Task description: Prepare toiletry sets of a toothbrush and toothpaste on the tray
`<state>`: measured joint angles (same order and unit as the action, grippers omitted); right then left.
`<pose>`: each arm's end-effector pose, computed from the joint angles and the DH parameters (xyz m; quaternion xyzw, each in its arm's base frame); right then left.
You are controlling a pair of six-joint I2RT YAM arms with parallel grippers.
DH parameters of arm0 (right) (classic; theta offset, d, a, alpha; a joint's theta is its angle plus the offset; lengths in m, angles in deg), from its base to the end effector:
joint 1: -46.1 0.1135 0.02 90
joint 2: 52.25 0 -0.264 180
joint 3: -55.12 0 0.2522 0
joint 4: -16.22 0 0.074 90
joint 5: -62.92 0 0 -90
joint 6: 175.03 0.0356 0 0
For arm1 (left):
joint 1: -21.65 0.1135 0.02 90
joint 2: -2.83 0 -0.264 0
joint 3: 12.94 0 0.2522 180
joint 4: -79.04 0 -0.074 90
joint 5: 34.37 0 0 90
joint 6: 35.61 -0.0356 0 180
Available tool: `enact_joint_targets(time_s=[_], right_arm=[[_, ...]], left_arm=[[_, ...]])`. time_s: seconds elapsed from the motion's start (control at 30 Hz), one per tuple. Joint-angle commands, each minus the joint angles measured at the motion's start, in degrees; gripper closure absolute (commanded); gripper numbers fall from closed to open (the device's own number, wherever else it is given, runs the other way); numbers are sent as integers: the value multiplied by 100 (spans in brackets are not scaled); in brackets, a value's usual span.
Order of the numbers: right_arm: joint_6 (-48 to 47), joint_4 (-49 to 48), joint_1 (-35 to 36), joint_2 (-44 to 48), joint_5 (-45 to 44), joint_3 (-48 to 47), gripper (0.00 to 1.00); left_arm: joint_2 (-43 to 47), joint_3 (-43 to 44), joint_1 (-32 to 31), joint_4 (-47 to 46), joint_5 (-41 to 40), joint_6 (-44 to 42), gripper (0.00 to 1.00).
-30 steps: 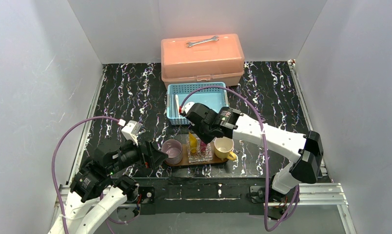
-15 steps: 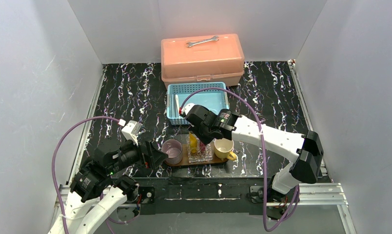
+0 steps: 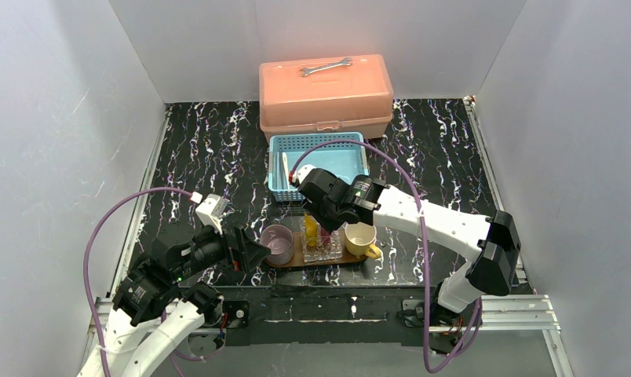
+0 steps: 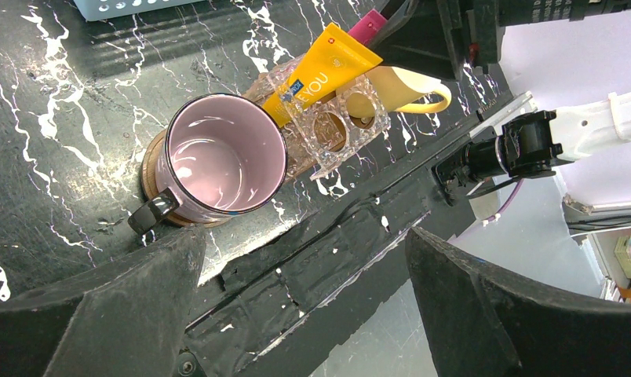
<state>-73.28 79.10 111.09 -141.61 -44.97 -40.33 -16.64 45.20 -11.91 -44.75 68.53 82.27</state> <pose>0.1481 0.2916 0.3140 -0.3844 0.8662 0.0584 0.3138 0.0553 -0.0462 0.3263 0.1060 0.7973 -0.3779 0.4586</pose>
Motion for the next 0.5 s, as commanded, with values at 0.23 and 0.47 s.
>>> enact_joint_targets(time_s=[0.23,0.47], right_arm=[[-197,227,31,40,-325,-1015,55],[-511,255,-22,-629,-452,-2367,48]], left_arm=[[-80,-52,-8,-53,71,-81,2],[-101,-46,-2,-53,105,-90,2]])
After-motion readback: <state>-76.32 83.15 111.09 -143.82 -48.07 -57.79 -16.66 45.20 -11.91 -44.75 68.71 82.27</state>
